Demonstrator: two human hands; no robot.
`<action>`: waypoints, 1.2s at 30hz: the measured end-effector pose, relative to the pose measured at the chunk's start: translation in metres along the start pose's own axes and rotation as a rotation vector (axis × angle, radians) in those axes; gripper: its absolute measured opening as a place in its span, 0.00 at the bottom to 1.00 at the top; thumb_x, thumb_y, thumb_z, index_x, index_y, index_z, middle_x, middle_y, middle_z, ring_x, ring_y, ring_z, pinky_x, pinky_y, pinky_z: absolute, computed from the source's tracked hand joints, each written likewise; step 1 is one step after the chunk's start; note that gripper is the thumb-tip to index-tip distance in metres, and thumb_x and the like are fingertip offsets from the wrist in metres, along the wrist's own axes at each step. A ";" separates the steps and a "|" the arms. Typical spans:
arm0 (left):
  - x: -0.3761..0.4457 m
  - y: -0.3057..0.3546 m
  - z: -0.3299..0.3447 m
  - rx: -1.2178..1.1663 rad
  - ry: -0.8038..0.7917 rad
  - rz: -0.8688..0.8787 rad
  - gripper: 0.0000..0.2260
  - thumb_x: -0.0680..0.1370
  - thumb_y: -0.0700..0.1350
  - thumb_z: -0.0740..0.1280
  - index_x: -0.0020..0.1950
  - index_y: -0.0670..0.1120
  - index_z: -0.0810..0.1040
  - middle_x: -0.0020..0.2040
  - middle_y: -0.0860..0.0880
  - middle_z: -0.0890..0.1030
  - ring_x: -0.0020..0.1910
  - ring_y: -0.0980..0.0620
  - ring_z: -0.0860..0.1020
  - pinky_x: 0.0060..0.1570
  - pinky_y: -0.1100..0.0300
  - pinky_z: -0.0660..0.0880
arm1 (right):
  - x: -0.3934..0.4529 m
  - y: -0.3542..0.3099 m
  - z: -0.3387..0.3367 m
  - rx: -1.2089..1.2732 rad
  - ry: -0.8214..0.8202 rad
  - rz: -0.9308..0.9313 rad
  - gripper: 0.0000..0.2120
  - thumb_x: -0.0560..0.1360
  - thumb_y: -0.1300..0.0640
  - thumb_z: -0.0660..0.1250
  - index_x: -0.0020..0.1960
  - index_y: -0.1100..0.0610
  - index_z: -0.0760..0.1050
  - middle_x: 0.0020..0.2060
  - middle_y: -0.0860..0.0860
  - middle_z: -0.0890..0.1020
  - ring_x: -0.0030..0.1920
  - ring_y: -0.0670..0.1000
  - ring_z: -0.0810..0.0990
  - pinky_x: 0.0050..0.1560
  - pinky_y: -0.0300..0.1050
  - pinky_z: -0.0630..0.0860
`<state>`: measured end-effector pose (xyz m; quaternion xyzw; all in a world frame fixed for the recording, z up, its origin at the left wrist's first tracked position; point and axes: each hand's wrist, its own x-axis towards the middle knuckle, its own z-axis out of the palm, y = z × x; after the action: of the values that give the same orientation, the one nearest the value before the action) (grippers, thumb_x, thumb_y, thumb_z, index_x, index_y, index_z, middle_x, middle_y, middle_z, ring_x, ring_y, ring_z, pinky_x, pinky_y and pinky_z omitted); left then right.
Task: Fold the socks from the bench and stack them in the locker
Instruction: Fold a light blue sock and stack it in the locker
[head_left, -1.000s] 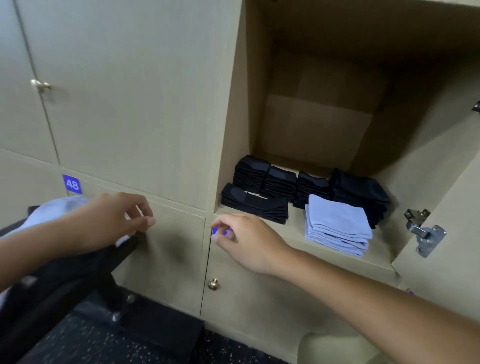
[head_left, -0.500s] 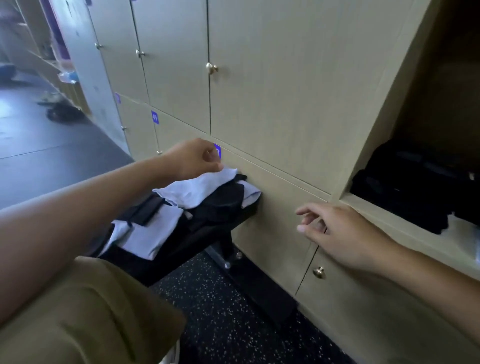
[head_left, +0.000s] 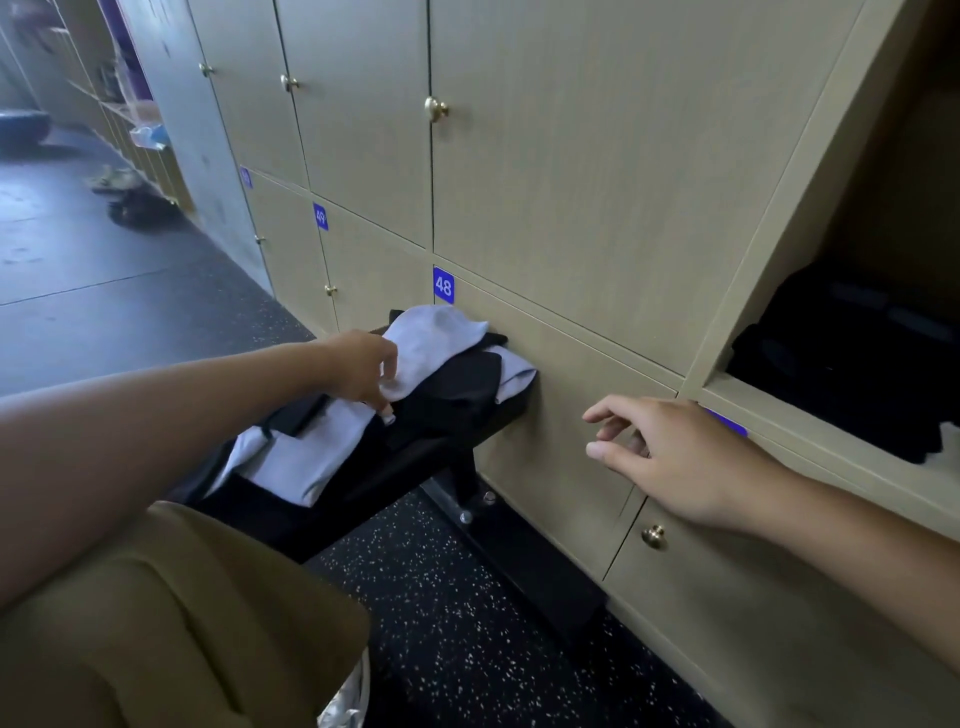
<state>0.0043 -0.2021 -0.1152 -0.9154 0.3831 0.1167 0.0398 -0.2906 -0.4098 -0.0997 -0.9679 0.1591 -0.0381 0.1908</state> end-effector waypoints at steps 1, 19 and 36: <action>0.000 0.000 0.001 0.017 0.008 0.001 0.30 0.68 0.57 0.81 0.64 0.47 0.76 0.62 0.47 0.79 0.52 0.49 0.73 0.48 0.57 0.69 | 0.000 0.000 0.000 -0.002 -0.002 -0.001 0.12 0.79 0.42 0.65 0.62 0.40 0.74 0.50 0.39 0.79 0.43 0.41 0.79 0.51 0.47 0.78; -0.024 0.001 -0.043 -0.229 0.627 -0.019 0.07 0.82 0.46 0.65 0.57 0.47 0.78 0.48 0.42 0.81 0.45 0.40 0.77 0.43 0.52 0.71 | 0.002 0.002 -0.004 -0.008 0.049 -0.026 0.13 0.80 0.45 0.66 0.64 0.43 0.75 0.53 0.38 0.79 0.44 0.39 0.78 0.51 0.43 0.77; -0.071 0.053 -0.090 -0.684 0.840 0.321 0.03 0.82 0.47 0.68 0.53 0.49 0.80 0.43 0.51 0.80 0.44 0.56 0.75 0.38 0.69 0.68 | 0.011 -0.011 0.001 0.358 0.181 0.106 0.43 0.72 0.45 0.76 0.79 0.42 0.55 0.68 0.40 0.62 0.62 0.44 0.74 0.55 0.40 0.68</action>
<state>-0.0652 -0.2046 -0.0093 -0.7741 0.4409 -0.1356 -0.4335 -0.2766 -0.4037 -0.0963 -0.9015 0.2169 -0.1425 0.3463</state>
